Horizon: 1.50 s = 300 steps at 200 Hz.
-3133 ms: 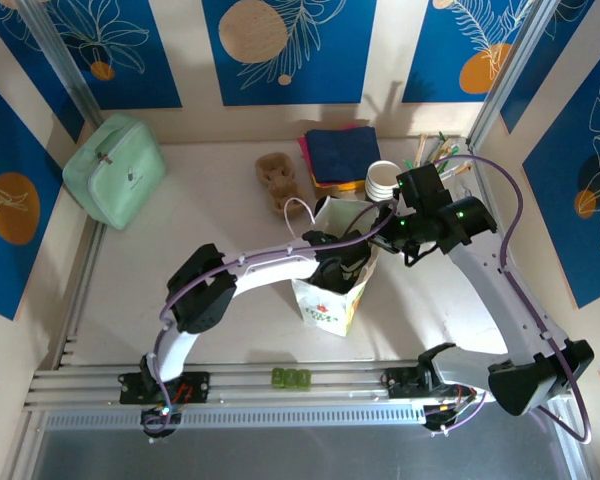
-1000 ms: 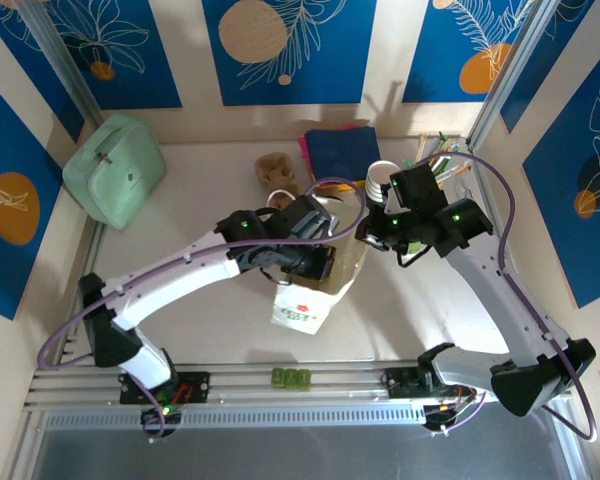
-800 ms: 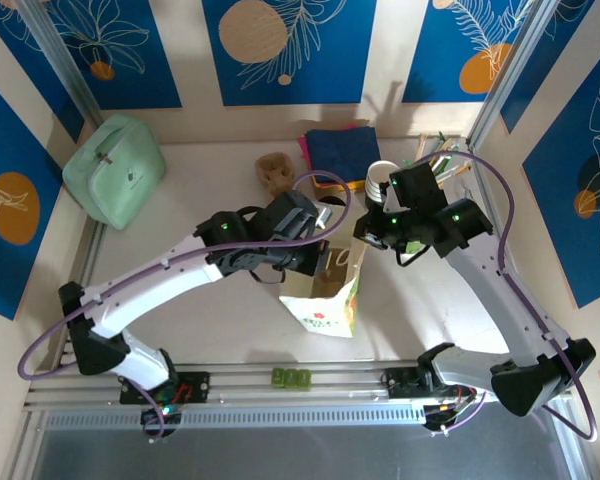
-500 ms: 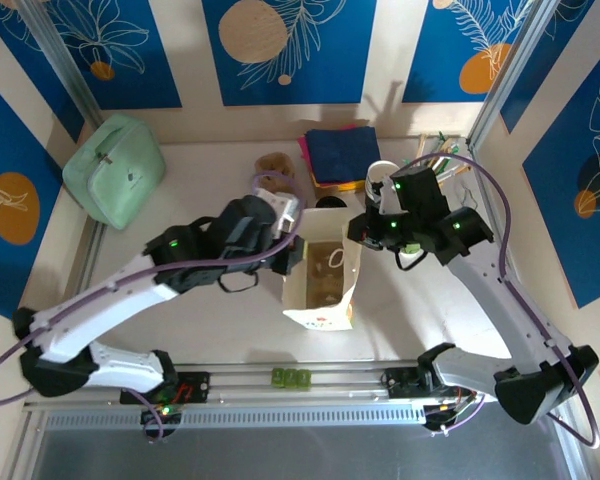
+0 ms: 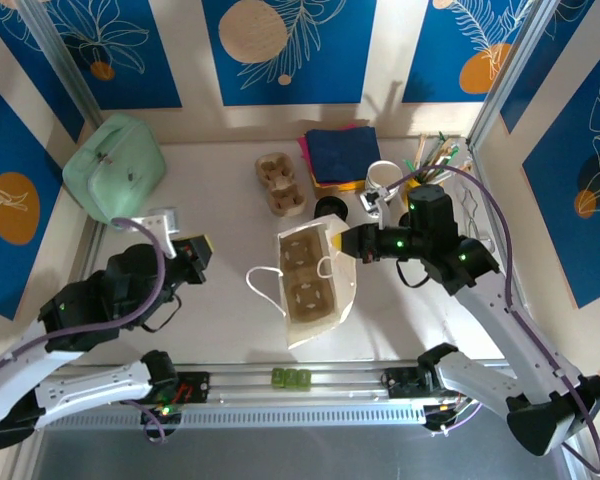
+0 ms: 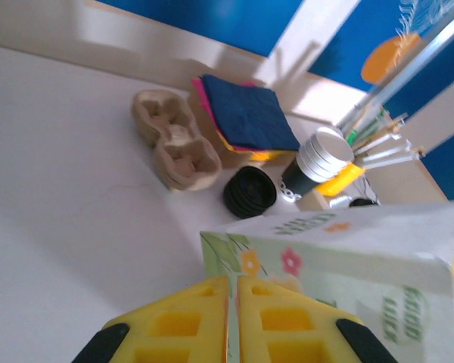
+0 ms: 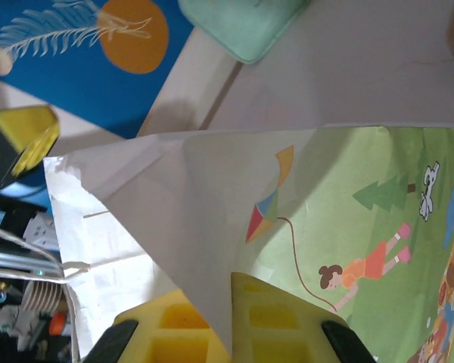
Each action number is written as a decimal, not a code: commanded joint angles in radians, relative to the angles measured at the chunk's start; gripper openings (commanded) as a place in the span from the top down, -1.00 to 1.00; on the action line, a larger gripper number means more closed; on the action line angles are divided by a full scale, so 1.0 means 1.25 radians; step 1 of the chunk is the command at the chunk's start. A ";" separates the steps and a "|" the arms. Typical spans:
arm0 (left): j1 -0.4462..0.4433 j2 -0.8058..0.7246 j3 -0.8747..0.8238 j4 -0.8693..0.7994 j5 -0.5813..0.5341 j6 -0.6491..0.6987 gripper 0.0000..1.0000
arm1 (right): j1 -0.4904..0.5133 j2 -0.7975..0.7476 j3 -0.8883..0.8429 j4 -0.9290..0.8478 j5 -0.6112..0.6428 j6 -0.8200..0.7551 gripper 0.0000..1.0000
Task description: Pack the takeout coffee
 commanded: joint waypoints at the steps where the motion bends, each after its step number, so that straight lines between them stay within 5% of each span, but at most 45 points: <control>1: 0.006 -0.029 -0.023 -0.033 -0.087 -0.029 0.73 | 0.012 -0.041 -0.021 0.077 -0.077 -0.104 1.00; 89: 0.006 -0.017 -0.035 -0.037 -0.092 -0.033 0.69 | 0.040 -0.084 -0.061 0.112 -0.048 -0.111 1.00; 160: 0.006 0.017 -0.038 -0.025 -0.075 -0.033 0.67 | 0.043 0.099 0.132 -0.073 0.009 0.035 1.00; 220: 0.007 0.017 -0.052 -0.022 -0.066 -0.045 0.68 | -0.021 0.263 0.228 -0.152 -0.036 0.123 1.00; 300: 0.010 0.008 -0.065 -0.025 -0.066 -0.051 0.68 | -0.066 0.377 0.279 -0.183 -0.012 0.101 1.00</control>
